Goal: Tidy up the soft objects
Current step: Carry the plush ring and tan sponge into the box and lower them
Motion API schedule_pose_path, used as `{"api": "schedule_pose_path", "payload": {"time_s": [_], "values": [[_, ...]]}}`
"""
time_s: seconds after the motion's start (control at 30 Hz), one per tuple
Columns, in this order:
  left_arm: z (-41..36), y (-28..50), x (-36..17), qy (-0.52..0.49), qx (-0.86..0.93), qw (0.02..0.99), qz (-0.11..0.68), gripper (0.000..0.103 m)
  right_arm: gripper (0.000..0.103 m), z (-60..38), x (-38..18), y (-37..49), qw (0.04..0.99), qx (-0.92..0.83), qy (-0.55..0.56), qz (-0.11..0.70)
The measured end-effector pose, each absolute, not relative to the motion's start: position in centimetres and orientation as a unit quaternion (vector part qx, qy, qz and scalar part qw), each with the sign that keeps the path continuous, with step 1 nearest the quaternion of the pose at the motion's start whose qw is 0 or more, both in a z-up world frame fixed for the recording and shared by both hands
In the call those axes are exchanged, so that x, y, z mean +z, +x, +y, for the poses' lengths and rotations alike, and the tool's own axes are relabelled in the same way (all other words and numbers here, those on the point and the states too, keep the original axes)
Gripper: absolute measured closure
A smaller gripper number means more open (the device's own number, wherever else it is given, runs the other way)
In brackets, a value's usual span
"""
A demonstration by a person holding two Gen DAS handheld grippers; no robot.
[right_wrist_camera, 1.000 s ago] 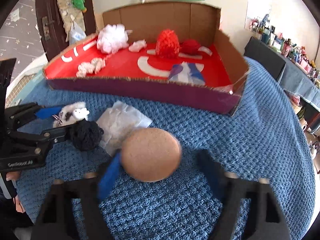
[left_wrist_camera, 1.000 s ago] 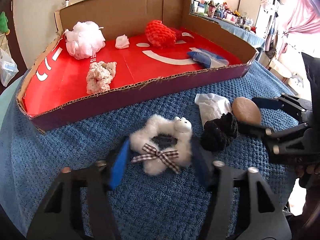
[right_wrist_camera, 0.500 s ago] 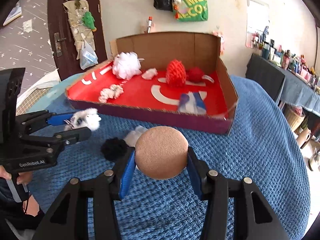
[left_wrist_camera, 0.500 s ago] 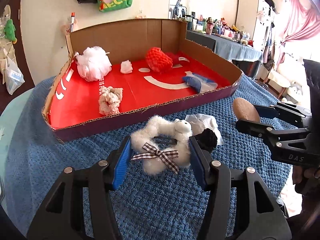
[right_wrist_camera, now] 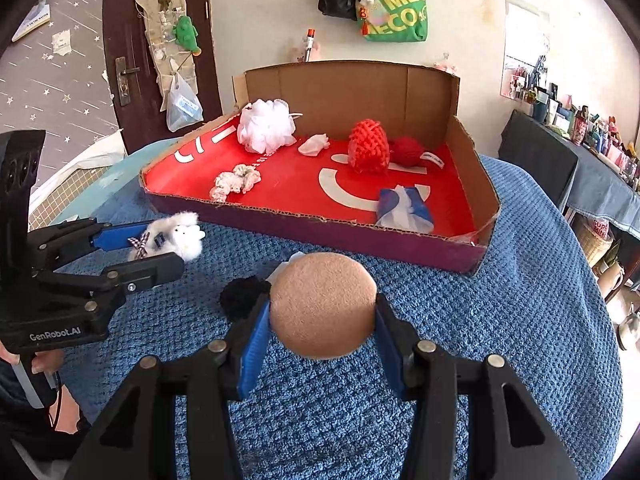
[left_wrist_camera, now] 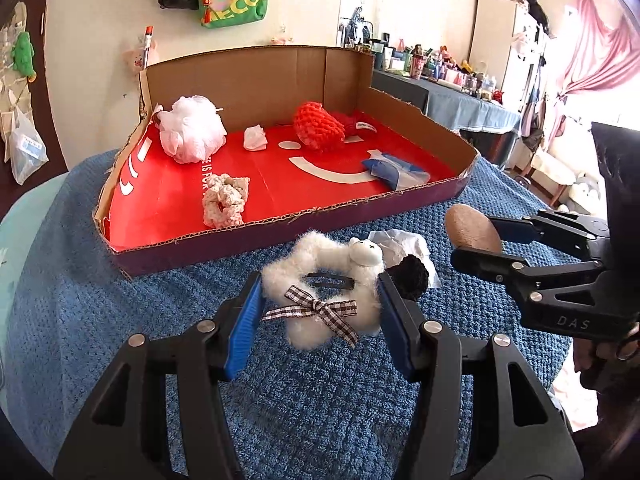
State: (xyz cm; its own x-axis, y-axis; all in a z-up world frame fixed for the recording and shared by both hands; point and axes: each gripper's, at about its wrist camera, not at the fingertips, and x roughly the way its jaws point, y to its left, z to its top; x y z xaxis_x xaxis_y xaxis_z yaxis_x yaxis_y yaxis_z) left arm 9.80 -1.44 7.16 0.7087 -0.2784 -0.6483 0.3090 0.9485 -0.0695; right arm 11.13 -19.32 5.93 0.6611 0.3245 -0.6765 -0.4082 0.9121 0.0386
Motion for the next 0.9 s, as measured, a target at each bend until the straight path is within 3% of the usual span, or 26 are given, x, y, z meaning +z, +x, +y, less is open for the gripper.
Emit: {"api": "schedule_pose_path", "payload": {"time_s": [0.43,0.9], "values": [[-0.6,11.7,8.2,0.014,-0.185,0.919,0.347,0.050,0.050,-18.5,7.4,13.4,0.914,0.212,-0.058,0.342],[-1.9,19.6,9.0,0.065,-0.235,0.895,0.373,0.050,0.050,-16.1,7.3,22.5,0.882,0.277,-0.116,0.362]]}}
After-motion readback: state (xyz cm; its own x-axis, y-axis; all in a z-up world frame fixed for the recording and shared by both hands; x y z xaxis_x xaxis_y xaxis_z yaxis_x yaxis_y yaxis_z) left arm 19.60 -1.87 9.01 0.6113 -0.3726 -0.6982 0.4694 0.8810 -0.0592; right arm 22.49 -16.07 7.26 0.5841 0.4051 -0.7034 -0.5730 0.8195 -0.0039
